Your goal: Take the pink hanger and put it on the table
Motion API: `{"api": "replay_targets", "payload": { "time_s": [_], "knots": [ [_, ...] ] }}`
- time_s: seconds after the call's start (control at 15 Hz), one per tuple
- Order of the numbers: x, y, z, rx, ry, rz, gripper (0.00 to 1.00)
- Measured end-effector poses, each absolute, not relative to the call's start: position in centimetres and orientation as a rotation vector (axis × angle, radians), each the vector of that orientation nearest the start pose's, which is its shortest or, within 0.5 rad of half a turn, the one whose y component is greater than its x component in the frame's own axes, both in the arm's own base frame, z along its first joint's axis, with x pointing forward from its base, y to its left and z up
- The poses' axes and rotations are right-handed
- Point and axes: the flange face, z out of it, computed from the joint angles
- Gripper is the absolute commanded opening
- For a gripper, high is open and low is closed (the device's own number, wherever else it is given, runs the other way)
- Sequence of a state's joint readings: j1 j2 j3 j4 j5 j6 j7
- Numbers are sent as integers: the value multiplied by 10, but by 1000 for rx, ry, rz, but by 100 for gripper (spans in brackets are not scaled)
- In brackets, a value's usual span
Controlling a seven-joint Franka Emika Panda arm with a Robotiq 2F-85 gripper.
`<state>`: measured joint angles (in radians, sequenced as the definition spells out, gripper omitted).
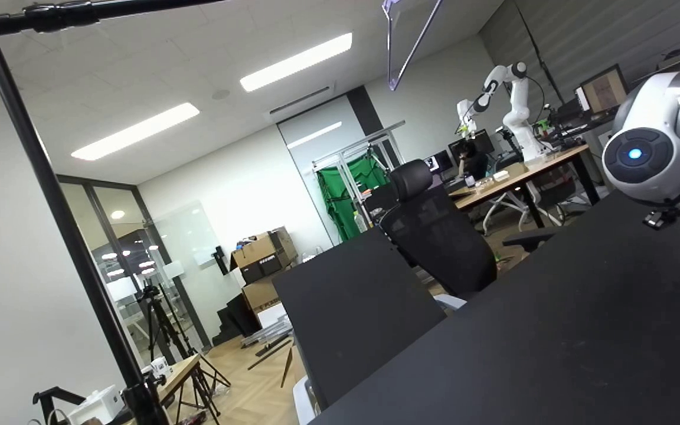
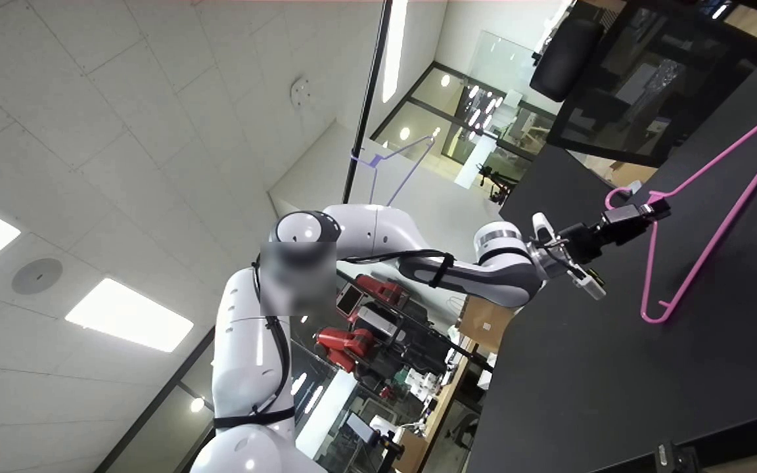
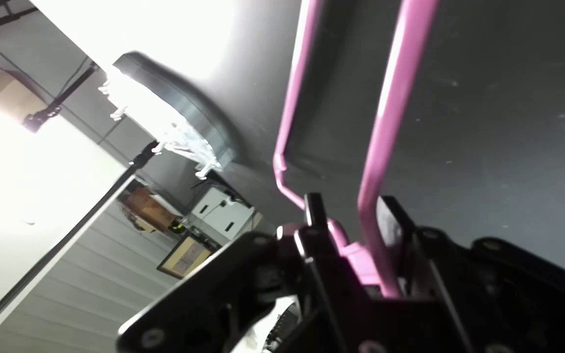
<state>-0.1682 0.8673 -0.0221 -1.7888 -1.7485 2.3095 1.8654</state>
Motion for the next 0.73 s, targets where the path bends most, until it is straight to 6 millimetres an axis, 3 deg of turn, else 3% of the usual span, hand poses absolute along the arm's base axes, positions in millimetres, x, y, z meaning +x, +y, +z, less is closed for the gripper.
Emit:
{"api": "replay_targets", "payload": {
  "time_s": [0.33,0.73],
  "knots": [
    [598,-132,62,2463,-455,678,98],
    [583,-159,86,2823,-244,682,100]
  ]
}}
